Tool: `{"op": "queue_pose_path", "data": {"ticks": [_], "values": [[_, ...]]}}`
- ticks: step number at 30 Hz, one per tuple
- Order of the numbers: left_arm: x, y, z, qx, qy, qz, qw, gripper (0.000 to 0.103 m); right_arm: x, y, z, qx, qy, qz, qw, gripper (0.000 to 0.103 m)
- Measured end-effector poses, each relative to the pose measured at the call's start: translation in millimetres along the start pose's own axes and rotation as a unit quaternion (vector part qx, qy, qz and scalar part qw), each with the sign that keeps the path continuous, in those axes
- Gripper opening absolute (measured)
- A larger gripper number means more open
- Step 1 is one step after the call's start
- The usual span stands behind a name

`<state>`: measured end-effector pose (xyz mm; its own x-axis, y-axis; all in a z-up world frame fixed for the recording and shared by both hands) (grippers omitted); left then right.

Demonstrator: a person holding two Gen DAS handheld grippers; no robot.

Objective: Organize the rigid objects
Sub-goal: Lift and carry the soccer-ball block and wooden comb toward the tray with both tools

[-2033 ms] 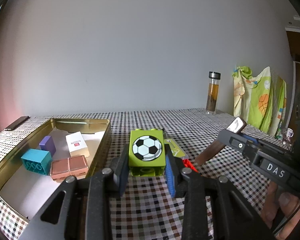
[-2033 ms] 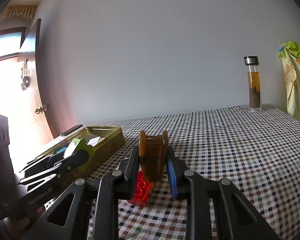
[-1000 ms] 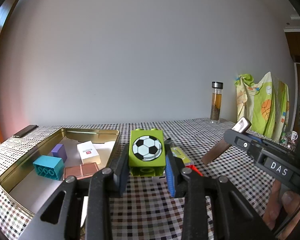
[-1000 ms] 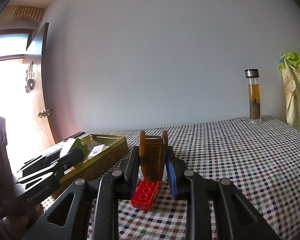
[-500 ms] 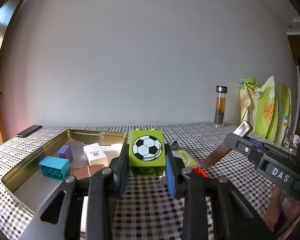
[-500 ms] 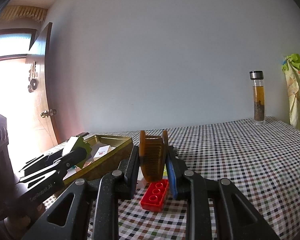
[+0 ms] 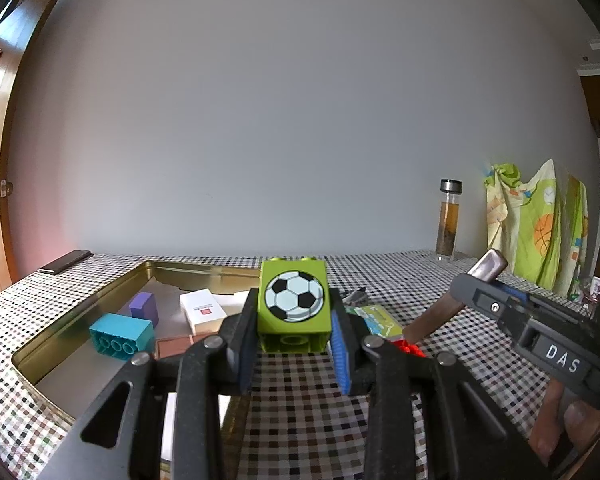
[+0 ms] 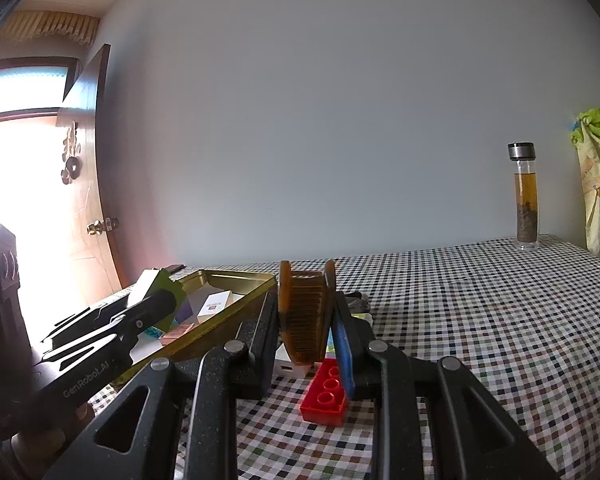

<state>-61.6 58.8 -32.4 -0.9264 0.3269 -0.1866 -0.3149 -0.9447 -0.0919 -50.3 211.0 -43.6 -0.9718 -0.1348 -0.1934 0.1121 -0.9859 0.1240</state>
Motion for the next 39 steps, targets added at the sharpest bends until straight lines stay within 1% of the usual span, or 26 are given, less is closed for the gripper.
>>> {"op": "queue_pose_path", "data": {"ticks": [19,39], "values": [[-10,25,1,-0.02,-0.011,0.021,0.9995,0.031,2,22,-4,-0.013,0.005,0.024,1.0,0.028],[-16,49,1,-0.04,-0.013,0.042,0.9982,0.031,7,47,-8,-0.036,0.011,0.046,0.998,0.028]]}}
Point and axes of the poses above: each gripper's, at about its wrist camera, not at the fingertips, and x roughly the way its jaws point, y to its left, z to its top, the point moved 3 cm from there along x, roughly the way its jaws point, and after that the axes turned 10 degrees about -z, right-handed, at the moved point
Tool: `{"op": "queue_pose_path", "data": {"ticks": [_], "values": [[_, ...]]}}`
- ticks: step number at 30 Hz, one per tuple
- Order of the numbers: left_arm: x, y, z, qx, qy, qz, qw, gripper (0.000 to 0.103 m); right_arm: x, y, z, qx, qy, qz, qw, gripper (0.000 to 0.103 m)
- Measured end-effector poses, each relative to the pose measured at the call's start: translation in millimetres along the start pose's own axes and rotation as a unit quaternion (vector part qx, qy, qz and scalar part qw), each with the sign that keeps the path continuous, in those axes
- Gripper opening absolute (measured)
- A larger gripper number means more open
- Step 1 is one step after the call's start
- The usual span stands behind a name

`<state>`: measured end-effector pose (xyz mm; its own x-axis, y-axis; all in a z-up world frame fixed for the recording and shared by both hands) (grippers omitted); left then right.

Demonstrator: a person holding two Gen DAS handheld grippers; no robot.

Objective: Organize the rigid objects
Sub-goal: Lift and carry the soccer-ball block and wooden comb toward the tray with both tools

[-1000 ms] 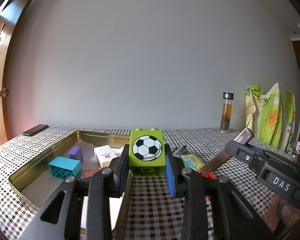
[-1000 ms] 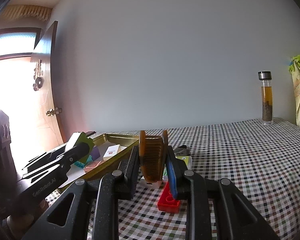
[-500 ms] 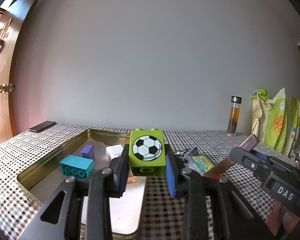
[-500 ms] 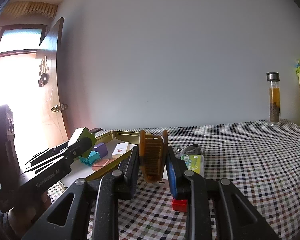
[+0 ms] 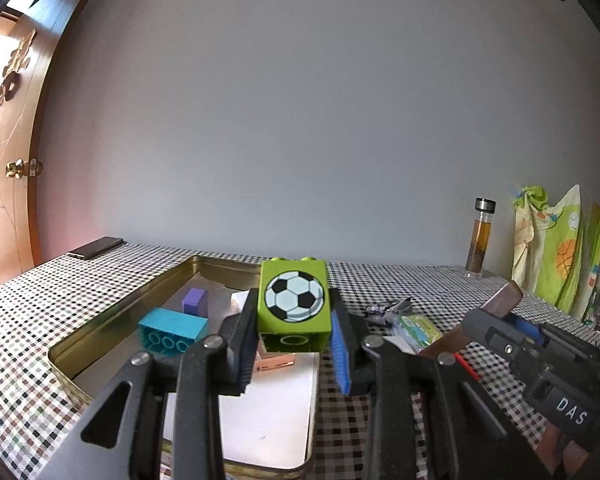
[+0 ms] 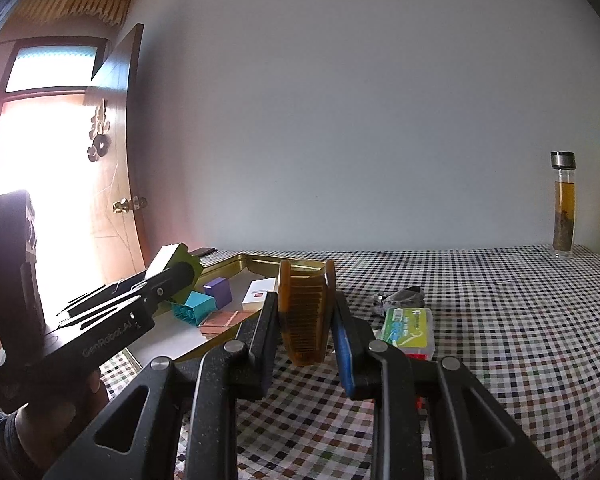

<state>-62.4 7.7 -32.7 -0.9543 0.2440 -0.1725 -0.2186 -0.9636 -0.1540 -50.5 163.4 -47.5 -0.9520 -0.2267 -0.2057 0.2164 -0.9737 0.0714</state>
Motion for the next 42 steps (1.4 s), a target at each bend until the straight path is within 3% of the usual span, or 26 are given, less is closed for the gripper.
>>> {"op": "queue_pose_path", "data": {"ticks": [16,42], "values": [[-2,18,2,-0.01,0.003,0.019,0.9998,0.031,2,11,-1,-0.008,0.005,0.021,1.0,0.028],[-9,81,16,-0.037,0.026,0.067,0.9967,0.031,26,31,16,0.015,0.037,0.077,0.996,0.028]]}}
Point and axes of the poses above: each gripper's, at about its wrist camera, not at the fingertips, and x roughly the way its jaws point, y to its left, z to its top, the point moved 3 cm from there along x, roughly the way its jaws point, and after that the axes turned 10 degrees about -z, right-handed, at the moved point
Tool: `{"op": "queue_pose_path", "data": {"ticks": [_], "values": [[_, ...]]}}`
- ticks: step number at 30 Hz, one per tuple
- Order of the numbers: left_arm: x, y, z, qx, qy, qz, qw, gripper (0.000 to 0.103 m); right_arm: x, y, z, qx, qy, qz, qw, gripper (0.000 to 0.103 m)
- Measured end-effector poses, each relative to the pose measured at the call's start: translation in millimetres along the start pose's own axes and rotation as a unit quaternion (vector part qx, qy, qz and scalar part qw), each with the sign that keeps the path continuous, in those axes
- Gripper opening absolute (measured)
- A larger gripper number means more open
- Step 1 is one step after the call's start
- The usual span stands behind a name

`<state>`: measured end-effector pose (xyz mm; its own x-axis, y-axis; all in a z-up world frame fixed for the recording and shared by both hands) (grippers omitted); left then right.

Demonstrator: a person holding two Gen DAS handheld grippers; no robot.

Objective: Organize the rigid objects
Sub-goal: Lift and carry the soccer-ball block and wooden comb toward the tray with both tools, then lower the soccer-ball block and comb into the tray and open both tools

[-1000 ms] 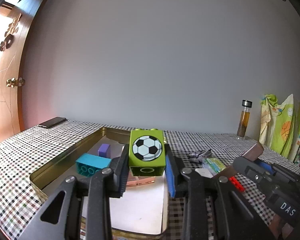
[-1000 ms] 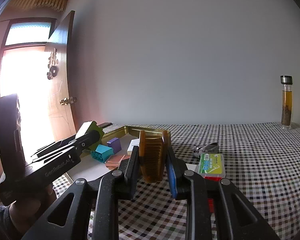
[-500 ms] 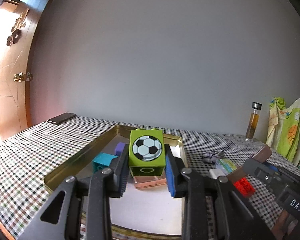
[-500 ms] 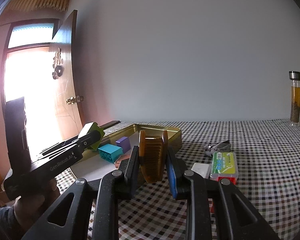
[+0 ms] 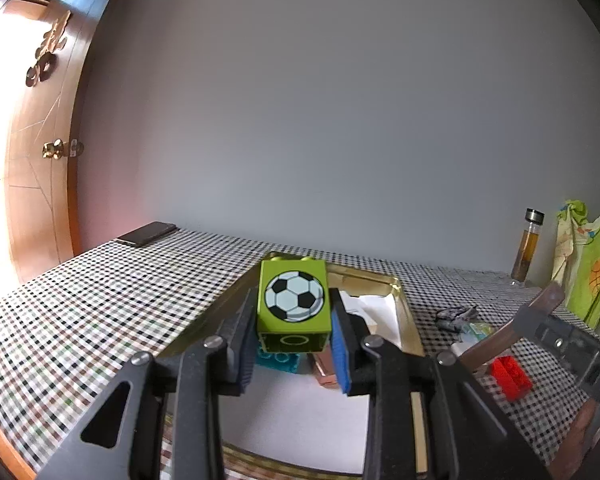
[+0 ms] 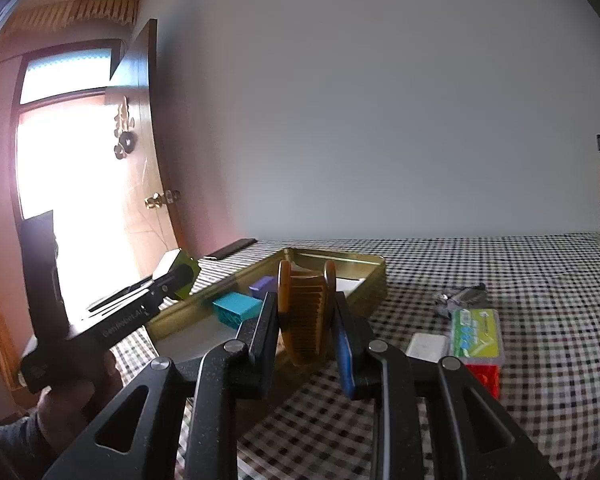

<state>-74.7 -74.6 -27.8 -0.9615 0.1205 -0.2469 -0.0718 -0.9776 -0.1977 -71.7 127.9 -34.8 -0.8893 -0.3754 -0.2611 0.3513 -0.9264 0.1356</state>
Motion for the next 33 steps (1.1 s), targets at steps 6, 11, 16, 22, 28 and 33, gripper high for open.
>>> {"op": "queue_pose_path", "data": {"ticks": [6,11,16,22,28,33], "values": [[15,11,5,0.004,0.033,0.012,0.9994,0.031,9,12,20,-0.003,0.001,0.027,1.0,0.028],[28,19,3,0.004,0.064,0.018,0.9978,0.031,27,24,29,-0.006,0.022,0.051,0.998,0.028],[37,25,0,0.002,0.087,0.025,0.9959,0.031,50,35,29,-0.011,0.057,0.059,0.997,0.028],[45,24,2,0.012,0.1,0.031,0.9944,0.031,70,38,25,-0.015,0.085,0.052,0.995,0.028],[59,22,0,0.026,0.124,0.038,0.9912,0.031,91,46,24,-0.025,0.111,0.045,0.992,0.028],[68,22,5,0.033,0.131,0.046,0.9897,0.031,109,55,26,-0.044,0.113,0.033,0.992,0.028]]}}
Point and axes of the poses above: each gripper's, at about its wrist camera, not at the fingertips, and x roughly the way its jaws point, y to its left, z to its top, the point moved 3 cm from there along x, roughly the way its jaws point, and after that the axes turned 10 degrees about -z, right-handed, at the moved point
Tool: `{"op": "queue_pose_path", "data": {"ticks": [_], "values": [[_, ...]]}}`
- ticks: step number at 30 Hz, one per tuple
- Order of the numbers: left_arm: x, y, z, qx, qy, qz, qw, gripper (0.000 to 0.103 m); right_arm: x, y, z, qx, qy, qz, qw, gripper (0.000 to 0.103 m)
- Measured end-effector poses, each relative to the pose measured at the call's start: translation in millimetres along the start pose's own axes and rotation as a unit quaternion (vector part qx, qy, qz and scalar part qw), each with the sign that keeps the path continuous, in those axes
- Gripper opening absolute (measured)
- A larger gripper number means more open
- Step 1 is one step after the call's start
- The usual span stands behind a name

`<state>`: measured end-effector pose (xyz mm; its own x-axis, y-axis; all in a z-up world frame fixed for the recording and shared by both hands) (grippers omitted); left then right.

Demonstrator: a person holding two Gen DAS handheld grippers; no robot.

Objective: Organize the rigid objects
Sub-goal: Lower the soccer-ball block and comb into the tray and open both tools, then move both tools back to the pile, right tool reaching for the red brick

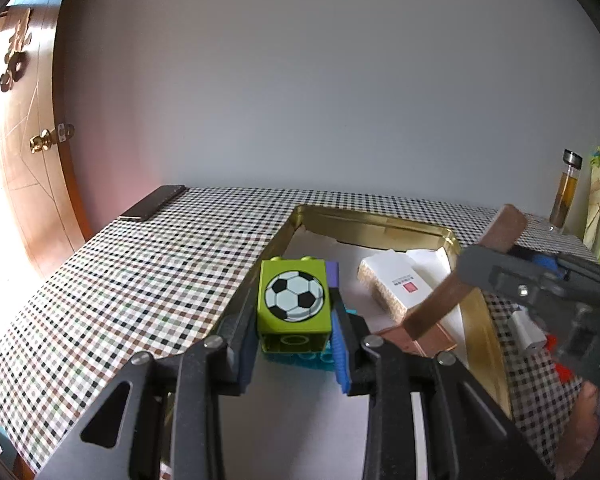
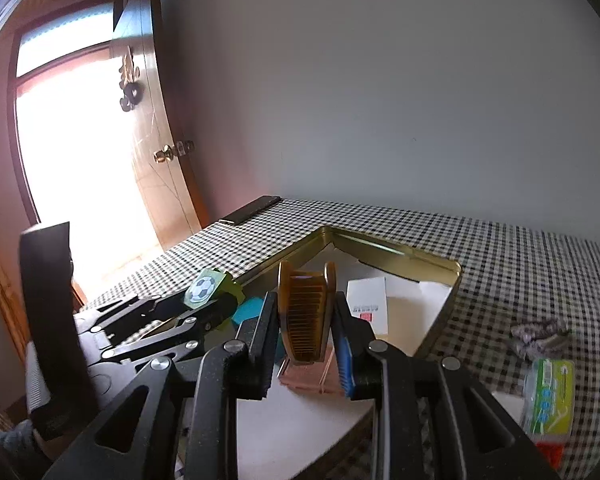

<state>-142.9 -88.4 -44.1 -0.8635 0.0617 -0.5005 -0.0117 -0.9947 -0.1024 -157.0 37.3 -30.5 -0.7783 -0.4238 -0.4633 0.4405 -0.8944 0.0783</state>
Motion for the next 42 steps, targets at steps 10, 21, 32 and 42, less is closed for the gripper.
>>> {"op": "queue_pose_path", "data": {"ticks": [10,21,32,42], "values": [[-4,11,5,-0.011,-0.014,0.024,0.9996,0.069,13,-4,2,0.019,-0.011,-0.003,1.0,0.056],[-15,7,-2,-0.028,-0.019,0.025,0.9991,0.076,-22,-44,-16,0.077,-0.03,-0.012,0.997,0.068],[-30,-57,-10,0.005,-0.032,-0.021,0.9993,0.091,-87,-121,-56,0.113,-0.041,-0.091,0.989,0.074],[-28,-136,-20,0.069,-0.018,-0.077,0.9945,0.091,-118,-181,-80,0.176,-0.023,-0.166,0.97,0.075]]}}
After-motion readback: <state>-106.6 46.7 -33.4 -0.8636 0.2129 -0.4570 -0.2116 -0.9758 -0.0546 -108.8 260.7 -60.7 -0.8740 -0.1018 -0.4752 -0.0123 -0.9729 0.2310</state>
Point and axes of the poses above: each gripper's, at about its wrist camera, not at the fingertips, and x roughly the way its jaws point, y to its left, z to its top, the point moved 3 cm from there along x, roughly the way its jaws point, and after that the axes turned 10 degrees about -z, right-handed, at the moved point
